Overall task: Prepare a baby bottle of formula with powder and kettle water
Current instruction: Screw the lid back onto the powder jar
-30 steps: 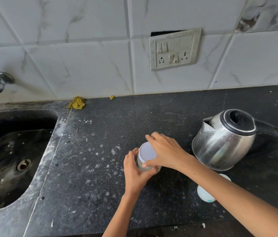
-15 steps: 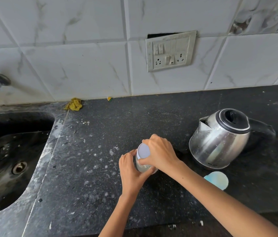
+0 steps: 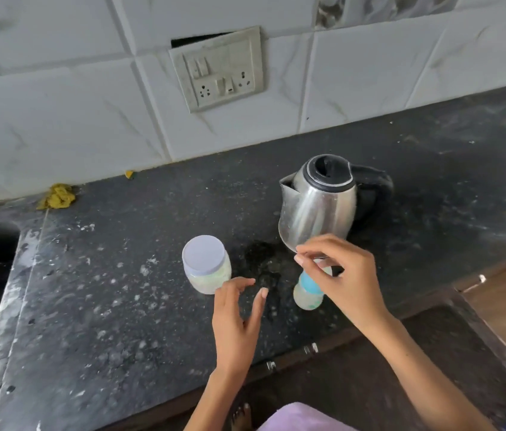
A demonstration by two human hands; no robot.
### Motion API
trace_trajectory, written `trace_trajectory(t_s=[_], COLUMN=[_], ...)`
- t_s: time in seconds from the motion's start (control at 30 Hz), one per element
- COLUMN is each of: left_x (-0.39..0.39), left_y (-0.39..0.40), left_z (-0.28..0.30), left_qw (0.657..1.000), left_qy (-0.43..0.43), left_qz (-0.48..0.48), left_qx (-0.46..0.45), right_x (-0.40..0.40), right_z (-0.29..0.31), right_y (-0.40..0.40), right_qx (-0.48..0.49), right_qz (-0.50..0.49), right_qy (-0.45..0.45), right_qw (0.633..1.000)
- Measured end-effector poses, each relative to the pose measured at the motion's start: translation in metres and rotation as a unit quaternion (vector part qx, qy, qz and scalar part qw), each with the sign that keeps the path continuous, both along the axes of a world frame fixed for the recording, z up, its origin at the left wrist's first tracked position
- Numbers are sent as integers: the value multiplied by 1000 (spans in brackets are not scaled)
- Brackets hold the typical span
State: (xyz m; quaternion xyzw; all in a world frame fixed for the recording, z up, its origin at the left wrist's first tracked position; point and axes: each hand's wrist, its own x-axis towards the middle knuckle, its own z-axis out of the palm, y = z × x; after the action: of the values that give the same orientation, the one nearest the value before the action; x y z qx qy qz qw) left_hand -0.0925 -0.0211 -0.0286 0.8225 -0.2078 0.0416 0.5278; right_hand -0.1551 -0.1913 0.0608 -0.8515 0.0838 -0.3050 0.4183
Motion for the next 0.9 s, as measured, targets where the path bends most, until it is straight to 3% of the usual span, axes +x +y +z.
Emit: trace_trajectory(t_s=[0.07, 0.17, 0.3, 0.37, 0.47, 0.7, 0.9], left_x=[-12, -33, -57, -65, -70, -37, 3], left_y=[-18, -39, -58, -64, -68, -61, -60], left_z=[-1, -6, -7, -3, 1, -1, -1], left_qw=[999, 996, 990, 984, 981, 972, 960], left_qy=[22, 77, 127, 153, 174, 217, 259], left_qz=[-33, -51, -45, -57, -61, -52, -35], left_qx=[-1, -10, -52, -68, -65, -73, -102], right_x=[-25, -49, -50, -43, -30, 21, 65], right_z=[-9, -44, -94, -107, -117, -113, -107], right_y=[-18, -38, -44, -43, -43, -21, -4], right_qx=[-2, 18, 42, 57, 82, -4, 6], right_qz=[-59, -100, -29, 3, -3, -5, -4], right_qy=[-24, 14, 190, 233, 218, 223, 226], right_qw=[998, 995, 980, 971, 972, 975, 974])
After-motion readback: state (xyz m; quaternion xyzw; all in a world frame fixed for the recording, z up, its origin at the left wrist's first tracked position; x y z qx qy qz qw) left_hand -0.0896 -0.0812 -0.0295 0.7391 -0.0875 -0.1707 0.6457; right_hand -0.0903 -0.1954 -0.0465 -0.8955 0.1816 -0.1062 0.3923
